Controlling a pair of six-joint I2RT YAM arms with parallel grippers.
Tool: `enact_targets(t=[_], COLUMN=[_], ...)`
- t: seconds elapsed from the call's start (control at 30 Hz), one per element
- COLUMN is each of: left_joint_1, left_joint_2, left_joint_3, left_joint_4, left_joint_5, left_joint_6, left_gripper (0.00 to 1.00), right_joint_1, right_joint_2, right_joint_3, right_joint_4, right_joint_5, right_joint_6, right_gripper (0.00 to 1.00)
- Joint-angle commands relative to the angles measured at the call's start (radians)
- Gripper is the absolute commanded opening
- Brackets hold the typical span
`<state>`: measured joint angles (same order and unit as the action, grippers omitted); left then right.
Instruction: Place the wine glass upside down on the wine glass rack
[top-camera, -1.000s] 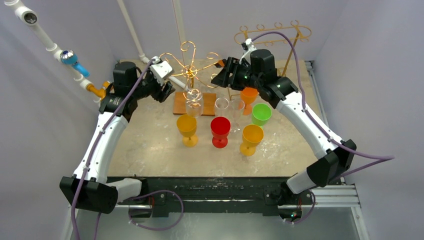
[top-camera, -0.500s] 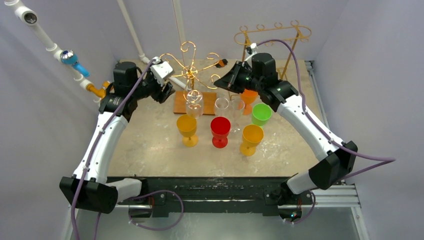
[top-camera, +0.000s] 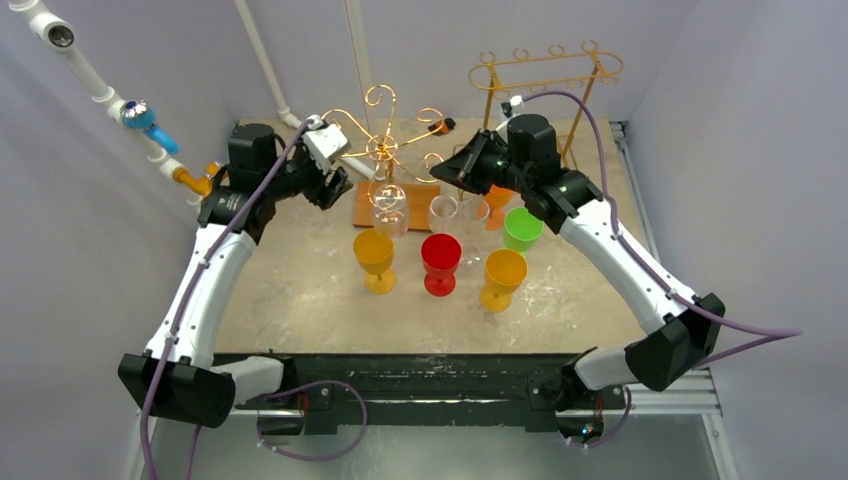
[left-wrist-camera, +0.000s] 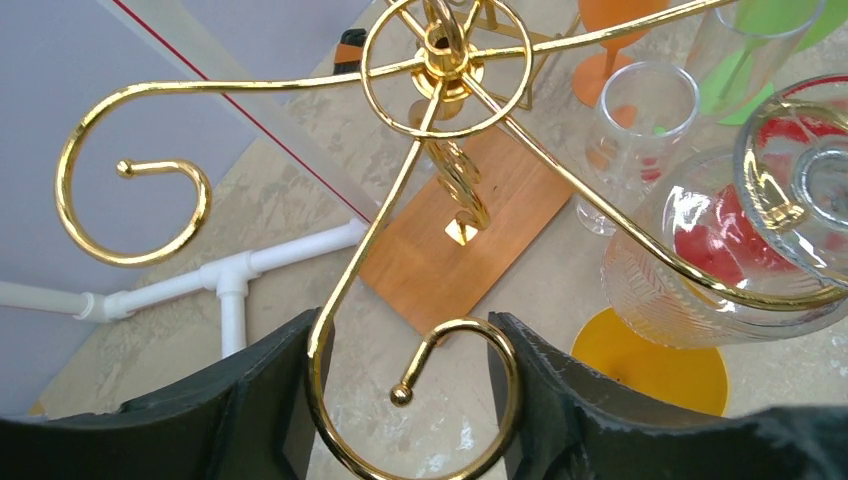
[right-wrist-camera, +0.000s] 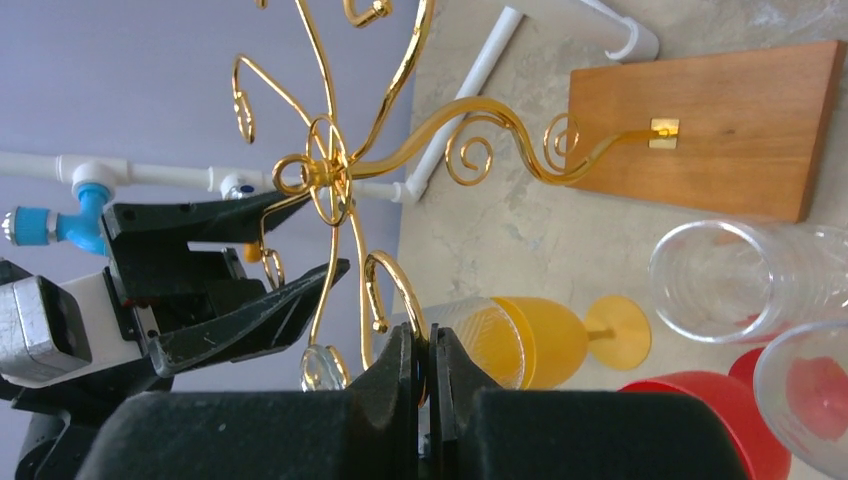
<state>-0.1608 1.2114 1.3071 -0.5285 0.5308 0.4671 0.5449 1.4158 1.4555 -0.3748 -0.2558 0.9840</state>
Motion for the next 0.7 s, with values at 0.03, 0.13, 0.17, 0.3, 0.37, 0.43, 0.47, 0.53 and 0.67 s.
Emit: enact_targets(t=[0.03, 0.13, 0.17, 0.3, 0.37, 0.43, 0.47, 0.53, 0.67], left_joint_1=[-0.005, -0.005, -0.005, -0.005, -0.005, -0.005, -0.005, -0.005, -0.005], left_joint_2=[-0.032, -0.038, -0.039, -0.041, -0.035, -0.034, -0.038, -0.042, -0.003], left_joint_3=[0.069, 0.083, 0.09, 0.12, 0.118, 0.106, 0.101, 0.108, 0.207], left_joint_4=[0.071, 0.069, 0.065, 0.05, 0.045, 0.055, 0.066, 0.083, 0.005], left_joint_5=[-0.03, -0.047, -0.051, -0.053, -0.065, -0.098, -0.118, -0.148, -0.15], left_joint_6=[-0.02, -0.018, -0.017, 0.009, 0.036, 0.064, 0.07, 0.067, 0.05], left_gripper=[0.75, 0.81, 0.82, 0.82, 0.82, 0.82, 0.82, 0.83, 0.87], right_joint_1=[0.024, 0.024, 0.023, 0.024, 0.024, 0.024, 0.024, 0.024, 0.023], right_joint_2=[-0.074, -0.063, -0.062, -0.058, -0.055, -0.053, -0.052, -0.054, -0.062], right_joint_3=[0.016, 0.001, -0.006, -0.005, 0.002, 0.006, 0.006, 0.002, -0.012], right_joint_4=[0.062, 0.072, 0.08, 0.076, 0.072, 0.068, 0.068, 0.067, 0.083], right_joint_5=[-0.005, -0.008, -0.012, -0.005, -0.005, -0.009, -0.011, -0.012, -0.022], right_joint_6=[0.008, 0.023, 0.04, 0.075, 0.084, 0.087, 0.086, 0.087, 0.101], right_gripper=[0.0, 0.0, 0.0, 0.0, 0.0, 0.0, 0.0, 0.0, 0.0])
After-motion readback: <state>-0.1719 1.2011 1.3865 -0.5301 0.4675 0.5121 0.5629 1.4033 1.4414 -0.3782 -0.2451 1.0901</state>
